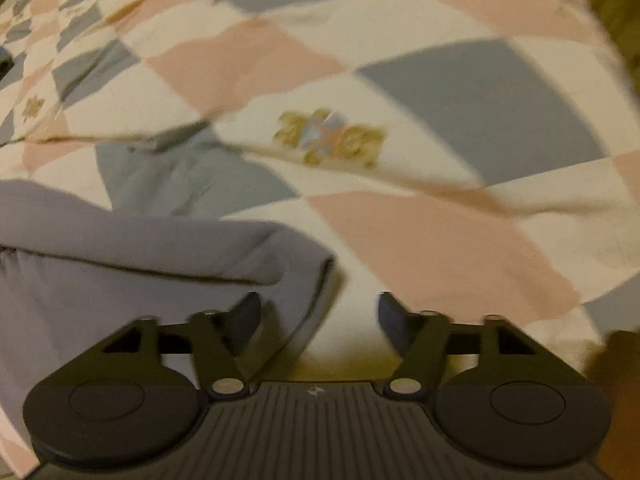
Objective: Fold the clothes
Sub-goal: 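Lay the sweatpants flat on the quilt and open both tools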
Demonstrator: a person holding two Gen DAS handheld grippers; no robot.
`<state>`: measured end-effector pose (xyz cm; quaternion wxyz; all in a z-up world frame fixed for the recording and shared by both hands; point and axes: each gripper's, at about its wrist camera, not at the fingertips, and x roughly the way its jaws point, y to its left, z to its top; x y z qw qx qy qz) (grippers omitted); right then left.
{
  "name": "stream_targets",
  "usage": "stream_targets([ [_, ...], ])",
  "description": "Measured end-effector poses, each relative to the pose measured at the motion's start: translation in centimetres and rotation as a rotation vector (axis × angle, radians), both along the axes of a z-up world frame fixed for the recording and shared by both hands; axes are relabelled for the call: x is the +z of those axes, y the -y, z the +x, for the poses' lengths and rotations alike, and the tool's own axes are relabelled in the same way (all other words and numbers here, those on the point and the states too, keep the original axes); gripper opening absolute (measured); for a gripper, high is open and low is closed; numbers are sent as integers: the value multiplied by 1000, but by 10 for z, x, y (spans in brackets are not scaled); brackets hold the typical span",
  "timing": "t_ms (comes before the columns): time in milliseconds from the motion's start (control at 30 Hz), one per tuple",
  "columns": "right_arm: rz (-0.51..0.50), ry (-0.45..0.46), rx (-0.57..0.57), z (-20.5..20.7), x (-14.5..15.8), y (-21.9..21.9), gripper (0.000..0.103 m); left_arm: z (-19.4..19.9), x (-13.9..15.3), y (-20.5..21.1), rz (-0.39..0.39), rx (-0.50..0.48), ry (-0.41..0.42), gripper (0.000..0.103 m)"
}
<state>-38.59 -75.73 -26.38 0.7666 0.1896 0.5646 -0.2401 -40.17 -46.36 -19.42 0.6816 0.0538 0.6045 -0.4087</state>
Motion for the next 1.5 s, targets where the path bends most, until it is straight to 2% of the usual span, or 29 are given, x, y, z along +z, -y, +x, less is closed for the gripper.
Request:
stream_targets([
  [167, -30, 82, -25, -26, 35, -12, 69, 68, 28, -79, 116, 281, 160, 36],
  [233, -19, 104, -34, -32, 45, -20, 69, 91, 34, -105, 180, 332, 231, 36],
  [300, -26, 117, -29, -31, 51, -32, 69, 113, 40, -127, 259, 336, 311, 35],
  [400, -54, 109, -4, -20, 56, -59, 69, 150, 45, -157, 367, 289, 450, 34],
  [533, -43, 108, -19, 14, 59, -99, 69, 229, 50, -194, 448, 209, 603, 33],
  [733, -44, 93, -118, 84, 55, -177, 70, 363, 14, -235, 566, -159, 900, 33],
  [833, -36, 59, -140, 124, 48, -225, 70, 413, -19, -247, 587, -432, 1021, 34],
  [967, -51, 26, -156, 171, 44, -281, 76, 454, -64, -264, 574, -792, 1116, 34],
  [1067, -31, 21, -213, 191, 44, -307, 79, 470, -98, -276, 555, -1050, 1181, 34],
  [1133, -18, 9, -263, 197, 44, -316, 81, 477, -111, -280, 537, -1143, 1252, 34],
  [1167, -13, 2, -286, 198, 43, -318, 82, 481, -113, -280, 516, -1171, 1262, 33],
  [1200, -8, -5, -308, 197, 43, -320, 82, 484, -113, -279, 492, -1198, 1267, 21],
  [1233, -2, -12, -330, 197, 44, -322, 82, 497, -104, -270, 471, -1152, 1243, 3],
  [1367, -23, -42, -419, 191, 46, -318, 82, 554, -62, -228, 388, -930, 1124, 3],
  [1500, -29, -35, -504, 185, 49, -308, 82, 610, -20, -186, 305, -711, 1000, 3],
])
